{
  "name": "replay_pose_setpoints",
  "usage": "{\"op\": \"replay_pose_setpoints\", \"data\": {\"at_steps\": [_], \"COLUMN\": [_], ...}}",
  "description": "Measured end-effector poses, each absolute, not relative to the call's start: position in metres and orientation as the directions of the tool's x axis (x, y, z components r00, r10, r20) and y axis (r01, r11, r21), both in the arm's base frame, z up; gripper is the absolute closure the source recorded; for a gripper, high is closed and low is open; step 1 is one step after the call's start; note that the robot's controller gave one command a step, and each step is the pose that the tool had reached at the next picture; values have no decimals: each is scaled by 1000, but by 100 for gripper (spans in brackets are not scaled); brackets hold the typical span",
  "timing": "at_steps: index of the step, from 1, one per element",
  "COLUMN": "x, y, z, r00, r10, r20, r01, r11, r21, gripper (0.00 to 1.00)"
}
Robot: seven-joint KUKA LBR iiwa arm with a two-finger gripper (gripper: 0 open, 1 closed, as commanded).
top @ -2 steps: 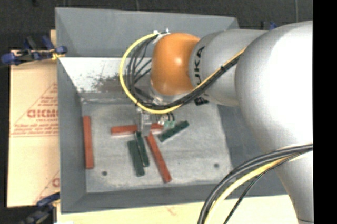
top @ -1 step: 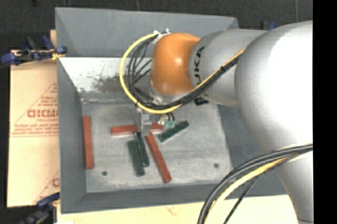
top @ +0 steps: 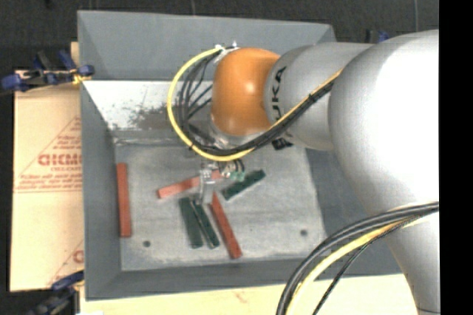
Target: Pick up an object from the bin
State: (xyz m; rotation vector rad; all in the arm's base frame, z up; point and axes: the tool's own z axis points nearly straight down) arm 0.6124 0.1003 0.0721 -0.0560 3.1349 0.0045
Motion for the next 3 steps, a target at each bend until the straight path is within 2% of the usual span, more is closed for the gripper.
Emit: {"op": "replay_pose_setpoints", "data": {"at_steps": [1, 2, 3], "x": [612, 612, 623], "y": [100, 100, 83], "z": [72, 72, 158], "r00": [-999, -999, -999], "r10": [-35, -34, -35], "r20": [-6, -6, -4], "r01": [-35, -34, -35], "r11": [999, 999, 999], "r21": [3, 3, 1], "gripper": [100, 100, 100]}}
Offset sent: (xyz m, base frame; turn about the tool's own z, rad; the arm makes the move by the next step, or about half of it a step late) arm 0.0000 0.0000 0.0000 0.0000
